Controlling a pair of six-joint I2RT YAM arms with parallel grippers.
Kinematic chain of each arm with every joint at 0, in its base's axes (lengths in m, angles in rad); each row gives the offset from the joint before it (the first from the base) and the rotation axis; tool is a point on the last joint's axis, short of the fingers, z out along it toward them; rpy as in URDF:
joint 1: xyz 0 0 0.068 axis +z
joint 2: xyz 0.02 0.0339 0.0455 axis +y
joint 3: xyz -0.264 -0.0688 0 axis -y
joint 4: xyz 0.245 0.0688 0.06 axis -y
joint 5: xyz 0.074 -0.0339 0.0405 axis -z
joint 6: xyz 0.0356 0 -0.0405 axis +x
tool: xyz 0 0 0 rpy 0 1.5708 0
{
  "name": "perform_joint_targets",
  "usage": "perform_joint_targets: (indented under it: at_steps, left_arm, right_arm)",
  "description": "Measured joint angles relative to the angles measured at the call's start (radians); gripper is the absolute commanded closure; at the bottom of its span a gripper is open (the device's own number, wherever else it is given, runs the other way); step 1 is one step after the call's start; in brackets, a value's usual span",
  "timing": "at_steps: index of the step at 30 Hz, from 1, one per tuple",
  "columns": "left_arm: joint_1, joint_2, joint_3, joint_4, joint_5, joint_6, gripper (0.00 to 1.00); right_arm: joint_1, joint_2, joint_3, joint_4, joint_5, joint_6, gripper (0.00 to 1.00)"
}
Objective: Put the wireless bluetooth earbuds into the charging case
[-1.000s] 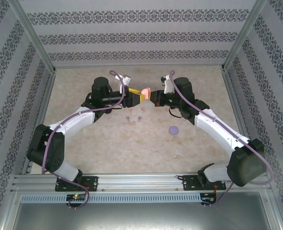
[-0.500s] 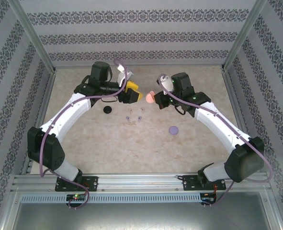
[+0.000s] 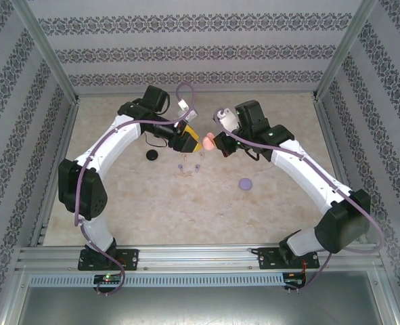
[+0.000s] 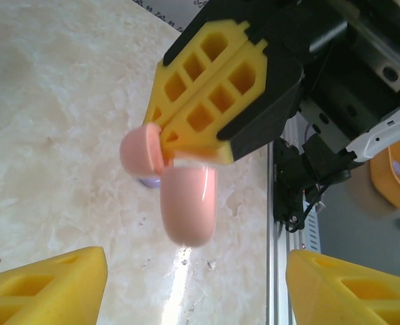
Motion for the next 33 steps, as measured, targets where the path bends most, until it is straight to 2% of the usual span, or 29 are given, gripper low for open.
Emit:
perform_joint_targets:
  at_steps: [12,20,28,33]
  left_arm:
    - [-0.019,0.070,0.057,-0.088,0.018,0.048,0.35]
    - [-0.020,0.098,0.084,-0.117,0.032,0.062,0.49]
    - [-0.026,0.127,0.100,-0.136,0.046,0.075,0.59]
    - [-0.026,0.129,0.112,-0.149,0.050,0.077,0.71]
  right_arm:
    - [0.047,0.047,0.048,-0.023,0.010,-0.010,1.00]
    - [0.048,0.051,0.052,-0.024,0.014,-0.010,1.00]
    - [0.048,0.051,0.051,-0.023,0.014,-0.010,1.00]
    - [0.048,0.051,0.052,-0.022,0.018,-0.010,1.00]
